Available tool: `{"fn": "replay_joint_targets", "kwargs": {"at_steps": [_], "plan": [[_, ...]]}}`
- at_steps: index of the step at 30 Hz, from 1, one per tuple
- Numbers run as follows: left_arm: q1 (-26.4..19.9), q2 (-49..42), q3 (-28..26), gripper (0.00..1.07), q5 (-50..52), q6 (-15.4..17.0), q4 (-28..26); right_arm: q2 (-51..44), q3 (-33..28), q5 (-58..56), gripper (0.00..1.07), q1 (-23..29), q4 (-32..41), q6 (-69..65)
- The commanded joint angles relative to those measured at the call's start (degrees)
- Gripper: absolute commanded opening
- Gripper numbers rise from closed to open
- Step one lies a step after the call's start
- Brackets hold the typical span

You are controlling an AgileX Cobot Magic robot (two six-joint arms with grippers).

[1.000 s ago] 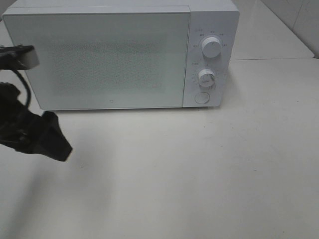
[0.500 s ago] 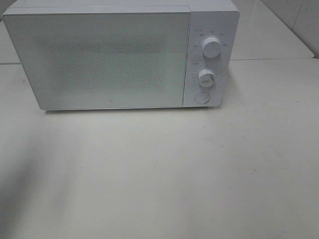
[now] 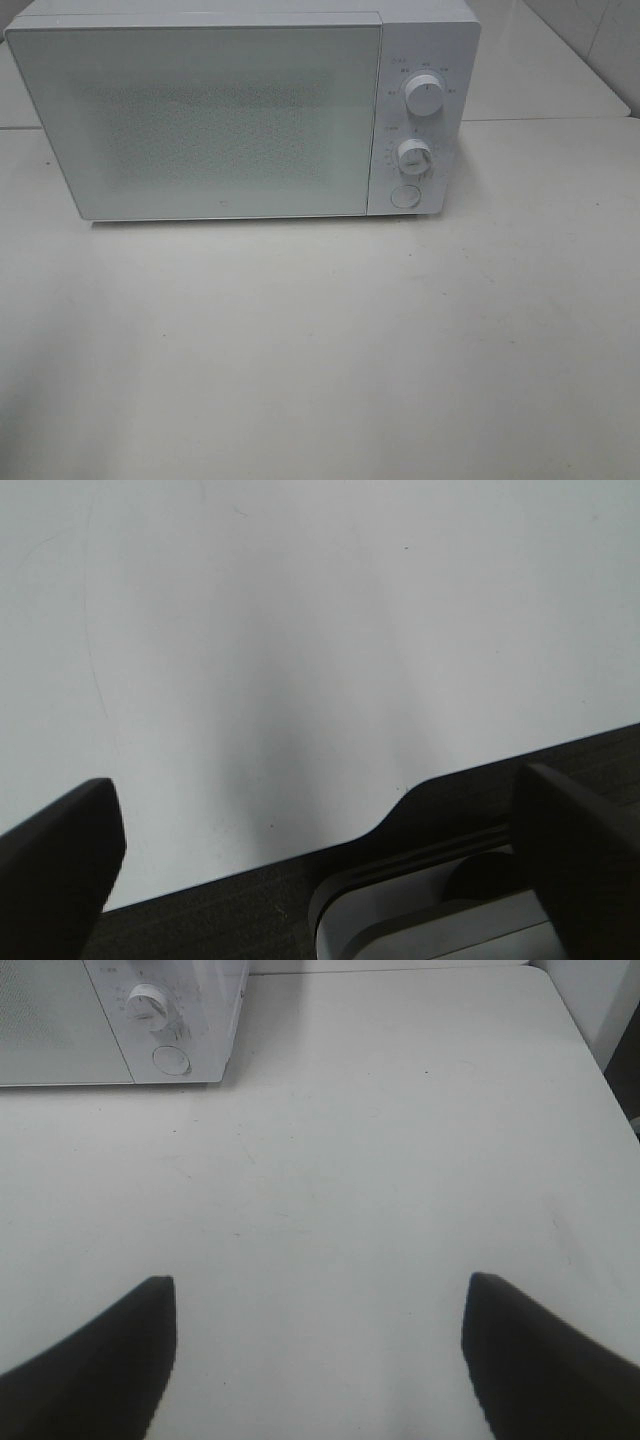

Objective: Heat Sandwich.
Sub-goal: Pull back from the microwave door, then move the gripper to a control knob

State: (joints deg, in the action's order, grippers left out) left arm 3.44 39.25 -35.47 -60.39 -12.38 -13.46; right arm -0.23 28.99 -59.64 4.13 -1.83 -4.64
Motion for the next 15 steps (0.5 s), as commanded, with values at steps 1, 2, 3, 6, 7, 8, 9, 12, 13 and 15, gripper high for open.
{"fn": "replay_joint_targets", "kwargs": {"at_steps": [1,2,3,6,7,8,9,12,13,15], "plan": [[-0.1,-6.4,3.4,1.03,0.1,0.3,0.4,-1.4,0.0,0.3,0.76,-0.1,-0.2,0.1],[-0.1,-7.8,4.4,1.03,0.0,0.3,0.7,-1.4,0.0,0.3,0.76,-0.1,-0.2,0.1],[-0.1,-11.5,6.4,1.03,0.0,0.6,1.4,-1.4,0.0,0.3,0.76,-0.1,-0.2,0.1],[-0.1,-15.1,6.9,1.03,0.5,2.9,2.4,-1.4,0.0,0.3,0.76,-0.1,-0.2,0.1],[-0.1,-17.9,6.9,1.03,0.7,5.4,3.7,-1.4,0.0,0.3,0.76,-0.1,-0.2,0.1],[-0.1,-19.1,7.0,1.03,0.8,6.6,4.4,-1.4,0.0,0.3,0.76,-0.1,-0.2,0.1],[-0.1,-19.1,7.0,1.03,0.8,6.6,4.4,-1.4,0.0,0.3,0.76,-0.1,-0.2,0.1],[-0.1,-23.4,7.0,1.03,0.9,10.6,7.7,-1.4,0.0,0.3,0.76,-0.1,-0.2,0.1],[-0.1,-24.2,7.0,1.03,0.9,10.6,7.8,-1.4,0.0,0.3,0.76,-0.1,-0.2,0.1],[-0.1,-24.8,7.0,1.03,0.9,10.6,7.8,-1.4,0.0,0.3,0.76,-0.1,-0.2,0.1]]}}
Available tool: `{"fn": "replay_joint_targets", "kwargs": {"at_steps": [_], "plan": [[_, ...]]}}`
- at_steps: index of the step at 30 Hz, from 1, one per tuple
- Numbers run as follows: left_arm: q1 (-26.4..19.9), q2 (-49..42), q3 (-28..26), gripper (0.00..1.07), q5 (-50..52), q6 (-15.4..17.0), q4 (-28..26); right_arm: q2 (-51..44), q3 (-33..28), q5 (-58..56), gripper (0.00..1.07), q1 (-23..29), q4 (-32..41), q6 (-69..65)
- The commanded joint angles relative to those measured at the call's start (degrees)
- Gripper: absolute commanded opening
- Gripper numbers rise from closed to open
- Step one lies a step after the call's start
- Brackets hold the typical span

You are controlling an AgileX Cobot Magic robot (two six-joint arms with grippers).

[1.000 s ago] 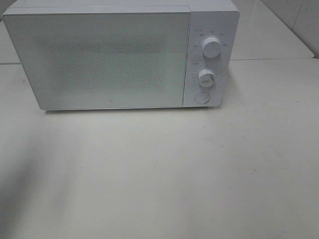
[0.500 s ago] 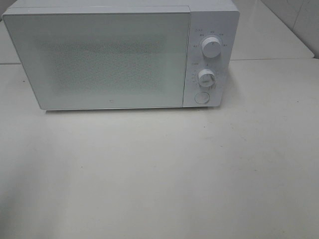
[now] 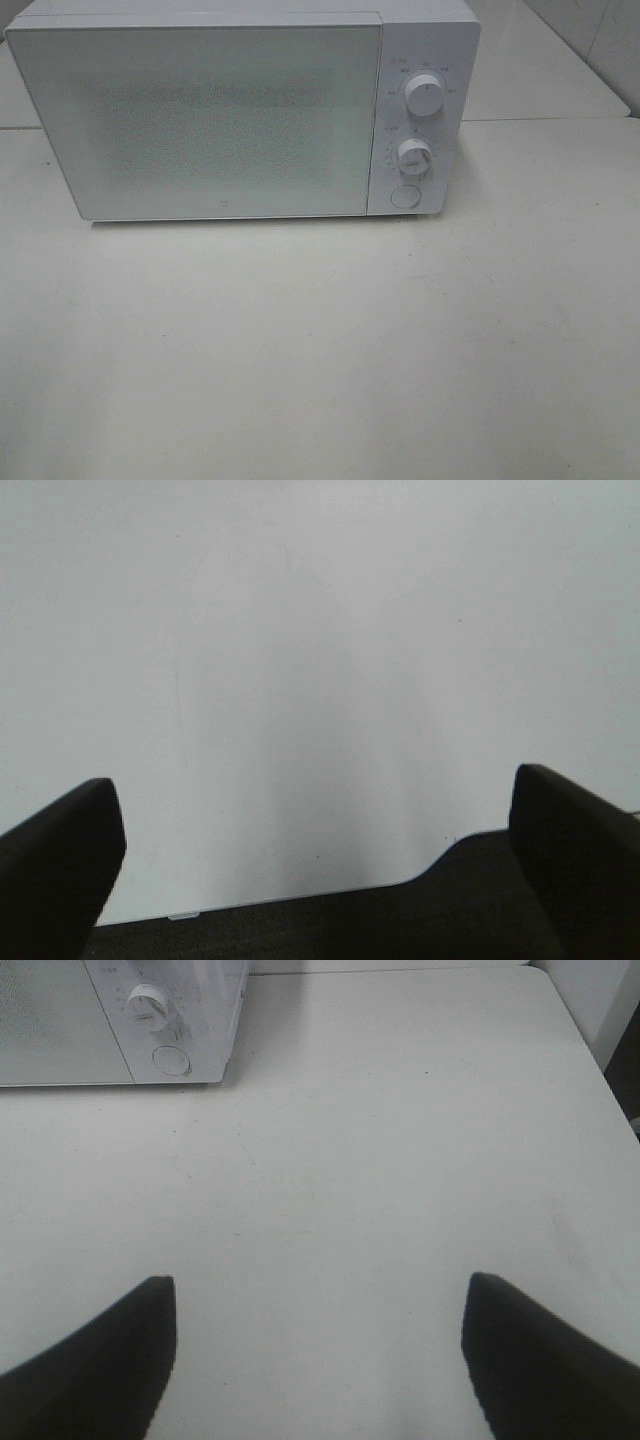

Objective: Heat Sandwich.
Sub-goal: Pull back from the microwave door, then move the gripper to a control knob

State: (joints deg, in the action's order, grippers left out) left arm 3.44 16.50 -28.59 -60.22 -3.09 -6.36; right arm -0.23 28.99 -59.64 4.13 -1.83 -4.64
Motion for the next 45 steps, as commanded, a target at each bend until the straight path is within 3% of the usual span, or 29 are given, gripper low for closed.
{"fn": "replay_joint_targets", "kwargs": {"at_steps": [1,10,16,45], "plan": [[-0.1,-2.7,0.2,1.03,0.7,1.2,0.7,-1.4,0.0,0.3,0.76,-0.1,-0.2,0.1],[-0.1,-8.9,0.2,1.03,0.8,1.1,0.7,-1.4,0.0,0.3,0.76,-0.1,-0.2,0.1],[-0.1,-18.4,0.2,1.03,0.8,0.9,0.7,-1.4,0.0,0.3,0.76,-0.1,-0.2,0.1],[-0.1,-18.4,0.2,1.03,0.8,0.9,0.7,-1.1,0.0,0.3,0.76,-0.1,-0.2,0.1]]}}
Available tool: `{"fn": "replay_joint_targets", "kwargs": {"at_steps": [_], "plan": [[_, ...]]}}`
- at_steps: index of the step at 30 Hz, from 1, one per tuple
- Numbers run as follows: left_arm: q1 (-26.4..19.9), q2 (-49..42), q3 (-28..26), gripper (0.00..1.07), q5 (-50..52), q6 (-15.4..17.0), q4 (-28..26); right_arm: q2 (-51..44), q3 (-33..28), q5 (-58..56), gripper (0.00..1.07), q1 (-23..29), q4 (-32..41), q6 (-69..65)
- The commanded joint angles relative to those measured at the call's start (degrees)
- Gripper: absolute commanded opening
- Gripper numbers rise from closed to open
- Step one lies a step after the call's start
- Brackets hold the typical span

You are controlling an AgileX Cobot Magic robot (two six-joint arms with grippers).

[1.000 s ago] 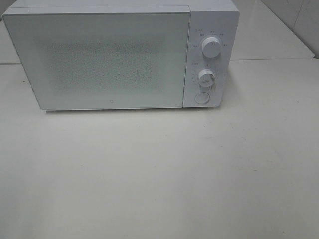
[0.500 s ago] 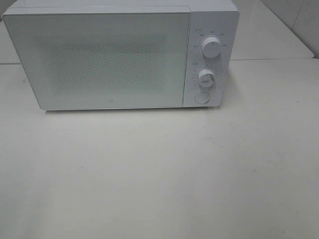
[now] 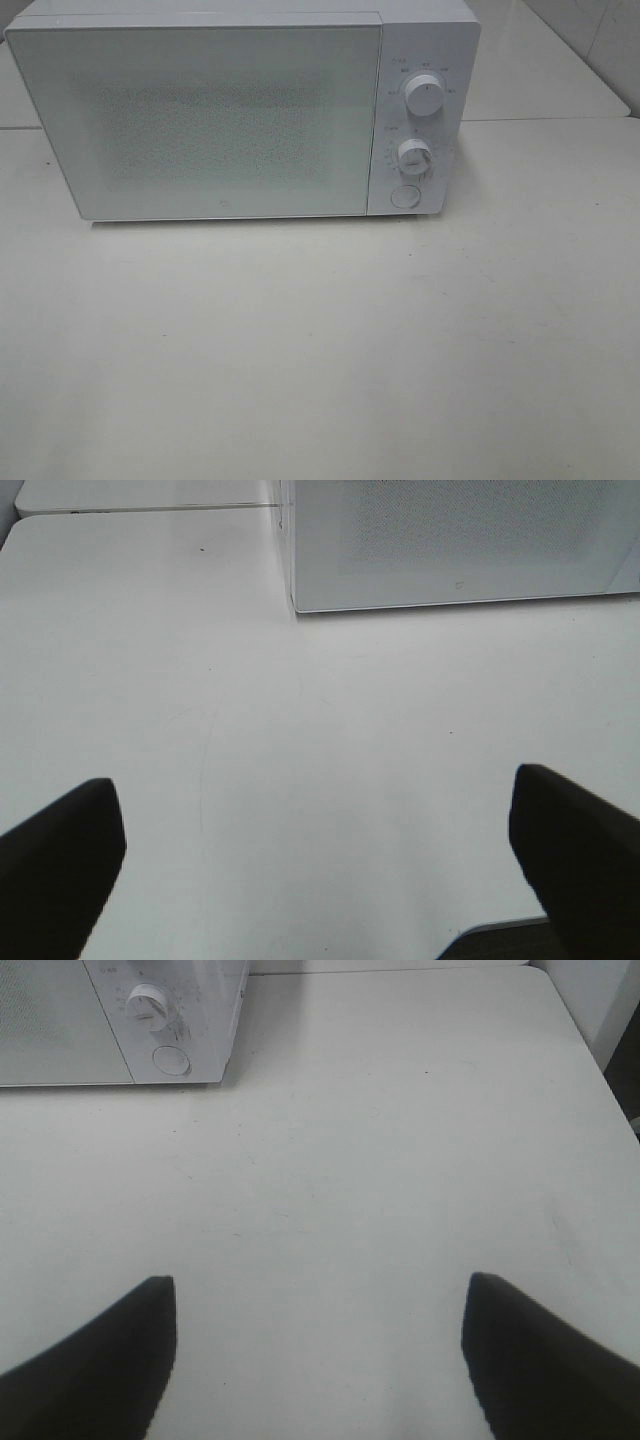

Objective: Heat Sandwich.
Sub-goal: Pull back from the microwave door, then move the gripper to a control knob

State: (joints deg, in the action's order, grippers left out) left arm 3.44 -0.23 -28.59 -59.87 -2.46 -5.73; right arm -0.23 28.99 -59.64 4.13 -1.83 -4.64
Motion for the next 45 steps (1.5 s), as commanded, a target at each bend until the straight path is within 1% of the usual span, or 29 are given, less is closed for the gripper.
{"fn": "replay_joint_targets", "kwargs": {"at_steps": [1,31,33,39,45], "plan": [[-0.1,-1.7,0.2,1.03,0.5,0.3,0.1,-1.1,0.0,0.3,0.76,-0.1,-0.2,0.1],[-0.1,-1.7,0.2,1.03,0.5,0.3,0.1,-0.8,0.4,0.7,0.77,-0.1,-0.2,0.1],[-0.1,-1.7,0.2,1.03,0.5,0.3,0.1,-0.8,1.5,2.9,0.77,-0.1,-0.3,0.1],[-0.1,-1.7,0.2,1.03,0.5,0.3,0.1,-0.6,1.7,9.3,0.8,-0.1,-0.4,0.0],[-0.1,-1.7,0.2,1.03,0.5,0.3,0.1,4.6,1.7,13.2,0.8,-0.1,-0.4,-0.3]]}}
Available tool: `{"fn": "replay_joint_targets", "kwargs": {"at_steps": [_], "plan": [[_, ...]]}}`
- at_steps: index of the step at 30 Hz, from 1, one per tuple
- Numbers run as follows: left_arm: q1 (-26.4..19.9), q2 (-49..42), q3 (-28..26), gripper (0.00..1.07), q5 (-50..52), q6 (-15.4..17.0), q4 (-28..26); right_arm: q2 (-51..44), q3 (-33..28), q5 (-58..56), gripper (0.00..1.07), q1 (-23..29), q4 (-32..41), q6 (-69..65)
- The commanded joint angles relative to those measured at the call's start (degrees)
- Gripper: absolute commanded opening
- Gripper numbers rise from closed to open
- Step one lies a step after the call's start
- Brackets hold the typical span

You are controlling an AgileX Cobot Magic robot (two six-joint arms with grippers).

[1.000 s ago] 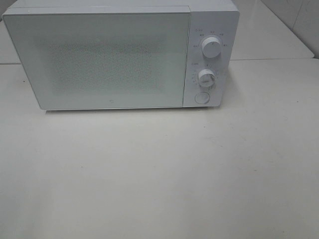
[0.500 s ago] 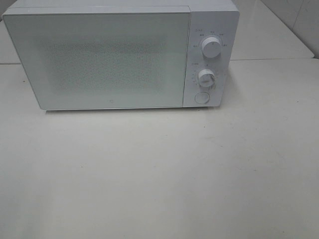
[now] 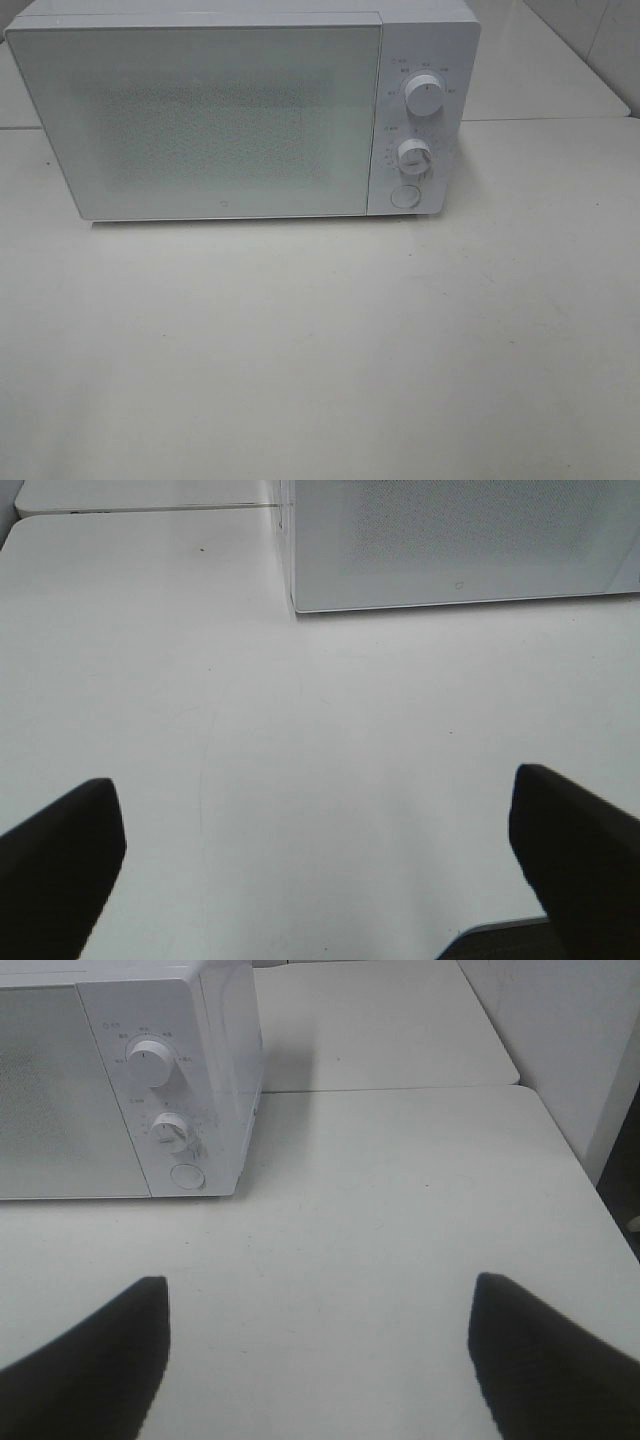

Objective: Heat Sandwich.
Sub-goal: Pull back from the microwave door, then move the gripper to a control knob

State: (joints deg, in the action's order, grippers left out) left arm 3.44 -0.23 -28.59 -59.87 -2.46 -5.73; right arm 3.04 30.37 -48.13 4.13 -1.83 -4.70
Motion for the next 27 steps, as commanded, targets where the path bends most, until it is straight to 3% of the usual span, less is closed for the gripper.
{"fn": "replay_joint_targets", "kwargs": {"at_steps": [1,27], "plan": [[-0.1,-1.7,0.2,1.03,0.5,0.3,0.1,3.6,0.3,3.0,0.8,-0.1,-0.4,-0.3],[-0.1,-1.7,0.2,1.03,0.5,0.3,0.1,27.7,-9.6,37.1,0.76,-0.1,-0.2,-0.3]]}}
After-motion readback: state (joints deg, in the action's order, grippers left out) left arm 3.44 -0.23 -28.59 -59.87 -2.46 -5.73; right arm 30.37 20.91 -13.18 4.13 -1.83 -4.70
